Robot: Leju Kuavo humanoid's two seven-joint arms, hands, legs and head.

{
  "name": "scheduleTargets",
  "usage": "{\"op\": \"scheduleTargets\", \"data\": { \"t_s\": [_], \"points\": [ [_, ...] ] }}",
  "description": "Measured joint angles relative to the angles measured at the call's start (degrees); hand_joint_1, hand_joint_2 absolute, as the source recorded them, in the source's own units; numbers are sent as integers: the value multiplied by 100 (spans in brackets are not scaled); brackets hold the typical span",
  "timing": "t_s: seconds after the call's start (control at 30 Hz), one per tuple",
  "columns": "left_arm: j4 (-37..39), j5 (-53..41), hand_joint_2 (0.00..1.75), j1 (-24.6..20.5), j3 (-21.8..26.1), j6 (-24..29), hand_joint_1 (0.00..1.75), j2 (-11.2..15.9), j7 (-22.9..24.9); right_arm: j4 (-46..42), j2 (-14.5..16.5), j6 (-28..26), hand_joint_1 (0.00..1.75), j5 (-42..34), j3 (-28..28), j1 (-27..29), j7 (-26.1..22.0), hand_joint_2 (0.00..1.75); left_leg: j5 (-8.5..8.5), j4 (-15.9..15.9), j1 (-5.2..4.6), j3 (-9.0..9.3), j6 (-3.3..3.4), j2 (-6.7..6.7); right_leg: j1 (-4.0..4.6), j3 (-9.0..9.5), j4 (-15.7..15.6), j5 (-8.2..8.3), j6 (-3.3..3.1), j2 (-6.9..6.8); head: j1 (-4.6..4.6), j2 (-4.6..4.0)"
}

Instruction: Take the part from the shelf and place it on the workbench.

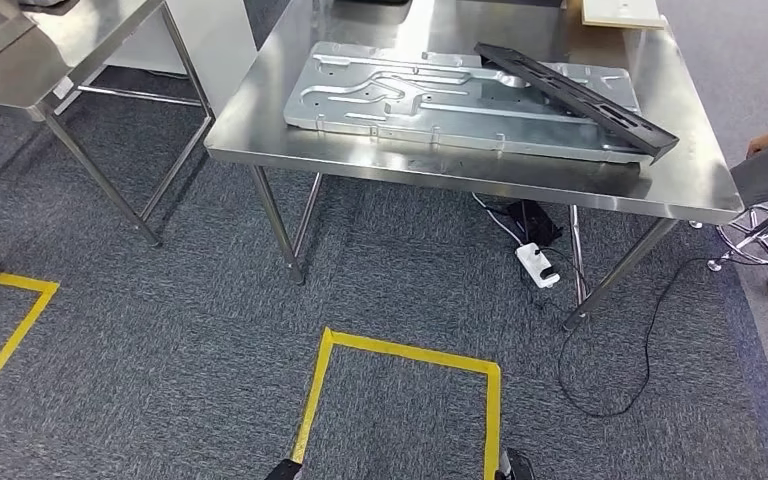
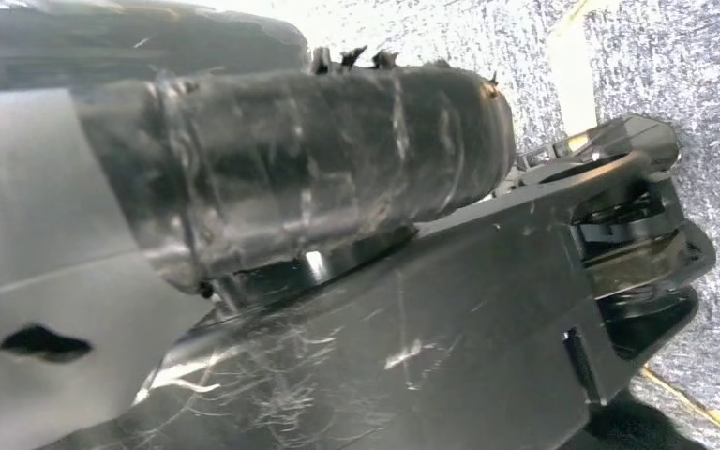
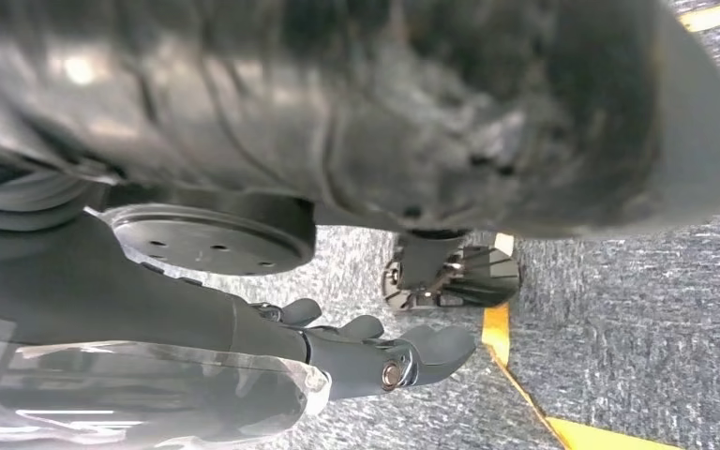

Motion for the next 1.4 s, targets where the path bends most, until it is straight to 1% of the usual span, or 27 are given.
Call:
{"op": "scheduleTargets", "data": {
  "t_s": [0.03,0.1,0.13,0.2,0.27,0.3,0.33,0.37,0.4,0.47,0.5,0.57,0.6,0.63,0.7,0.73,0.77,0.83,0.87,0.97,1.03,1.1,1.17,1.23,1.3,1.37,1.4],
  "points": [
    [1,-6,0,-5,-2,8,0,-6,10,60,15,1,0,17,46,-21,5,0,18,32,-2,-28,-35,-1,22,63,-144,-87,-39,5,-3,0],
    [1,-31,0,-10,-9,25,0,-10,60,178,41,1,0,106,137,-44,34,0,42,53,19,-51,-113,-10,29,6,-164,-66,-149,-20,11,-1],
    [1,-57,0,-12,-16,36,0,-11,91,228,47,2,0,183,186,-53,55,0,-34,111,33,-85,-149,-17,30,-22,-166,-27,-211,-41,7,-1],
    [1,-132,0,-17,-29,63,0,-19,160,309,61,15,0,421,311,-78,107,0,-449,511,60,-235,-208,-23,27,-106,-177,67,-303,-92,-26,-1],
    [1,-217,0,-35,-57,83,0,-33,240,368,78,65,0,752,517,-96,162,0,-907,1205,65,-435,-249,-23,45,-211,-172,150,-332,-142,-59,-1],
    [1,-256,0,-46,-82,81,0,-41,285,396,88,104,0,924,646,-103,186,0,-984,1488,66,-484,-259,-23,56,-262,-168,186,-332,-177,-59,-1],
    [1,-286,0,-56,-112,70,0,-48,332,421,98,148,0,1073,777,-107,208,0,-939,1599,66,-450,-260,-22,66,-306,-165,215,-330,-218,-61,-1],
    [1,-310,0,-64,-145,50,0,-53,386,445,113,194,0,1204,908,-111,231,0,-808,1475,65,-294,-250,-15,75,-341,-162,240,-324,-264,-61,-1],
    [1,-331,0,-71,-174,24,0,-57,437,466,130,235,0,1308,1028,-118,255,0,-650,1127,62,-25,-228,16,80,-354,-159,259,-316,-312,-61,-1],
    [1,-355,0,-85,-216,-23,0,-58,521,499,165,288,0,1451,1239,-138,284,0,-529,273,19,541,-176,152,95,-358,-154,285,-290,-403,-61,-1],
    [1,-363,0,-93,-225,-43,0,-58,545,513,181,296,0,1503,1329,-149,290,0,-537,-6,-9,706,-150,208,103,-355,-151,297,-271,-449,-60,-1],
    [1,-386,0,-101,-245,-85,0,-59,581,539,231,308,0,1650,1526,-173,306,0,-562,-173,-55,754,-100,191,109,-363,-152,324,-226,-546,-60,-1],
    [1,-403,0,-103,-271,-110,0,-60,594,550,264,317,0,1745,1642,-189,322,0,-540,-199,-45,729,-62,144,111,-362,-154,331,-199,-585,-58,-1],
    [1,-419,0,-103,-297,-130,0,-67,603,558,294,322,0,1835,1759,-208,337,0,-508,-229,-33,719,-20,96,100,-379,-125,302,-170,-525,-58,-1],
    [1,-437,0,-115,-334,-150,0,-80,619,566,336,307,0,1948,1958,-241,351,0,-440,-278,1,708,67,20,82,-510,155,87,-126,-273,-52,-1],
    [1,-439,0,-125,-341,-153,0,-92,626,573,346,293,0,1975,2037,-248,350,0,-415,-282,3,692,97,-18,72,-656,482,-104,-114,-127,-50,-1],
    [1,-440,0,-135,-360,-154,0,-100,632,581,355,289,0,1989,2106,-249,350,0,-400,-274,0,663,121,-62,73,-831,887,-297,-108,-61,-51,-1],
    [1,-441,0,-143,-419,-161,0,-115,636,604,360,309,0,2001,2242,-247,360,0,-380,-242,-10,613,144,-177,74,-1088,1491,-483,-99,-22,-54,-1],
    [1,-438,0,-142,-449,-165,0,-119,636,614,360,322,0,1987,2304,-246,365,0,-377,-214,-11,593,145,-244,72,-1073,1490,-407,-99,-15,-54,-1],
    [1,-420,0,-146,-490,-171,0,-132,613,645,351,350,0,1893,2429,-245,365,0,-402,-98,8,545,109,-447,44,-573,507,125,-115,147,-51,-1],
    [1,-410,0,-159,-507,-174,0,-140,593,663,349,400,0,1859,2475,-249,357,0,-423,-14,6,472,62,-544,21,-388,93,197,-120,383,-55,0],
    [1,-403,0,-170,-525,-177,0,-144,589,675,354,473,0,1845,2538,-257,355,0,-409,34,13,384,2,-633,27,-377,27,162,-138,469,-57,0],
    [1,-391,0,-159,-551,-176,0,-143,585,687,359,531,0,1871,2615,-261,356,0,-384,41,35,326,-61,-696,32,-384,9,190,-198,348,-57,-1],
    [1,-375,0,-158,-579,-170,0,-138,564,698,364,564,0,1933,2697,-266,360,0,-518,241,30,212,-119,-503,21,-377,-34,227,-266,205,-93,-1],
    [1,-363,0,-176,-594,-160,0,-134,537,708,364,591,0,1978,2769,-265,363,0,-854,854,27,-66,-174,-225,29,-377,-56,241,-300,46,-131,-1],
    [2,-357,0,-184,-601,-153,0,-132,514,726,363,616,0,1996,2830,-260,368,0,-1103,1497,37,-344,-214,-153,41,-387,-55,241,-308,-130,-135,-1],
    [3,-355,0,-183,-603,-151,0,-130,508,737,362,628,0,2003,2856,-260,374,0,-1089,1587,42,-364,-223,-145,44,-389,-54,240,-309,-213,-137,-1]
  ]
}}
